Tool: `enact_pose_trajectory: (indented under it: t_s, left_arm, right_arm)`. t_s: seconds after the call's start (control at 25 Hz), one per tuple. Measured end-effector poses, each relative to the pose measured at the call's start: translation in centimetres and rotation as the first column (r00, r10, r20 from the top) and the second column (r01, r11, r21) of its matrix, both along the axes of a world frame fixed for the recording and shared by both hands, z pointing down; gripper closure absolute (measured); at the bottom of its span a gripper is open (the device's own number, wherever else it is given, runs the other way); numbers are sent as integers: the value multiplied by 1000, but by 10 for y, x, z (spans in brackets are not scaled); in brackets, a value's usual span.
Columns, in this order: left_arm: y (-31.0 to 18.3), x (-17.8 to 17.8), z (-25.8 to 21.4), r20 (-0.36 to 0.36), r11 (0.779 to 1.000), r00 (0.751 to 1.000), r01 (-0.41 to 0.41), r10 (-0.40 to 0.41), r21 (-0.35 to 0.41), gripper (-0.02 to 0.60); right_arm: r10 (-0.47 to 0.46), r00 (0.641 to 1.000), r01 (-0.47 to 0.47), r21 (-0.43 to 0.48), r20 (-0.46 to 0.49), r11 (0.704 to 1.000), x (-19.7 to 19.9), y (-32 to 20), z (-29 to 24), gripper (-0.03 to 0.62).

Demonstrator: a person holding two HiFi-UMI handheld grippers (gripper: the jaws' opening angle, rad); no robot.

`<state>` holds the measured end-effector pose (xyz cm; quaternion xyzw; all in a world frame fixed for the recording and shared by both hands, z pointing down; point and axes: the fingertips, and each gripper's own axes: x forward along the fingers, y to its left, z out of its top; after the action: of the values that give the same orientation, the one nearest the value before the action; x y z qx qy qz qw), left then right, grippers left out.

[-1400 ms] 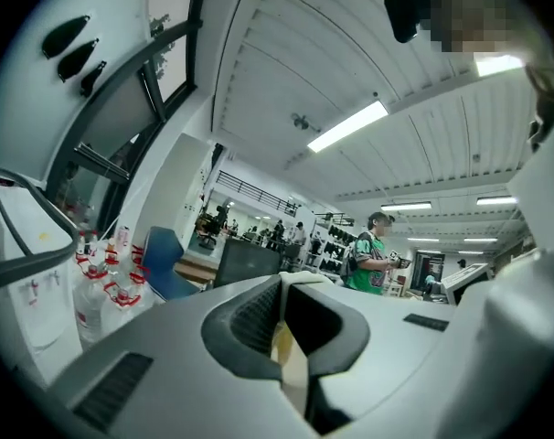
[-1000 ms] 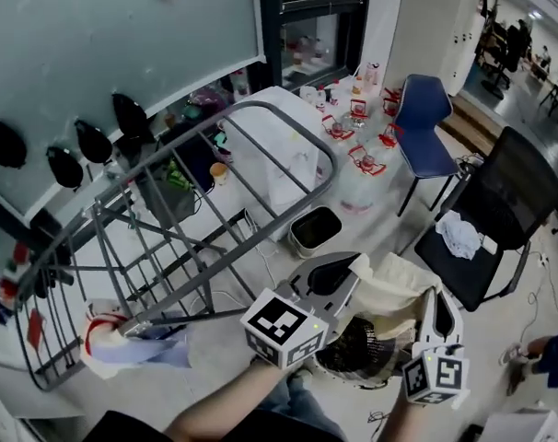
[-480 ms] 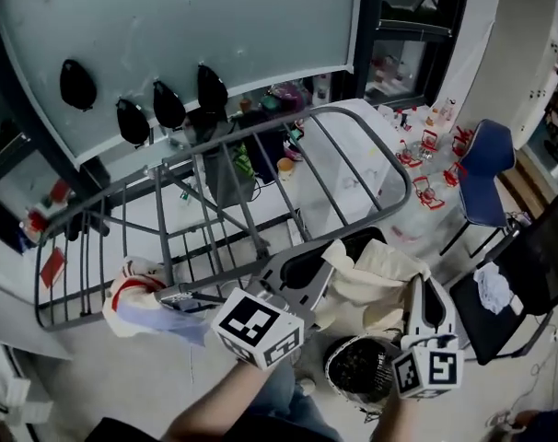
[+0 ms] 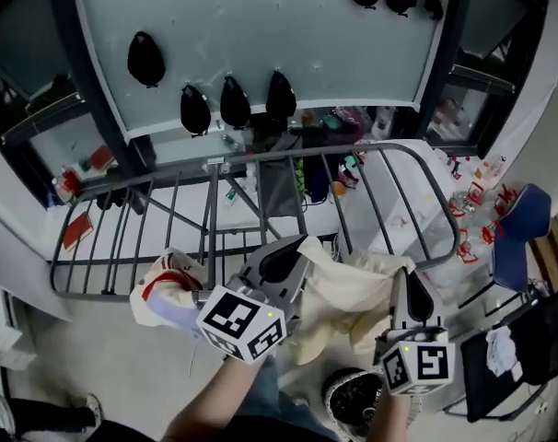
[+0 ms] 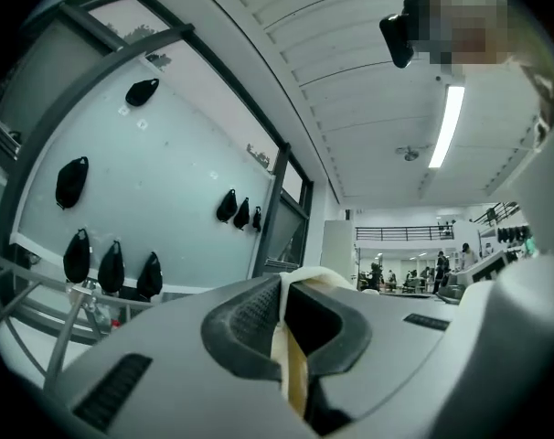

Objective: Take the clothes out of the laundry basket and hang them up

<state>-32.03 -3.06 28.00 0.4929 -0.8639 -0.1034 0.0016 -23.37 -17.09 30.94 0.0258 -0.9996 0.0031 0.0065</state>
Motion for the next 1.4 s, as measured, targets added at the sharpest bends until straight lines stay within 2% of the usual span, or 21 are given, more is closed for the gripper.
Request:
enact_pose_trajectory:
  t_s: [0.24, 0.48, 1.04, 1.2, 1.4]
  left_arm:
    - [37, -62, 3, -10, 996, 996, 93, -93, 1, 561]
    - [57, -131, 16, -40, 989, 988, 149, -149, -7, 561]
    - [72, -271, 53, -116, 980, 973, 193, -197, -51, 561]
    - [76, -300, 79, -140, 970, 963, 219, -232, -104, 561]
    - [72, -311, 118, -166, 954, 951, 227, -260, -194, 561]
  right_arm:
    - [-82, 997, 82, 14, 6, 997, -77, 25, -8, 569]
    - [-133, 991, 133, 12, -22, 991, -155, 42, 0, 569]
    - [-173, 980, 173, -6, -102, 985, -310, 53, 33, 569]
    - [-173, 974, 176, 7, -147, 984, -342, 61, 51, 569]
    - [-154, 962, 160, 6, -226, 987, -356, 59, 88, 568]
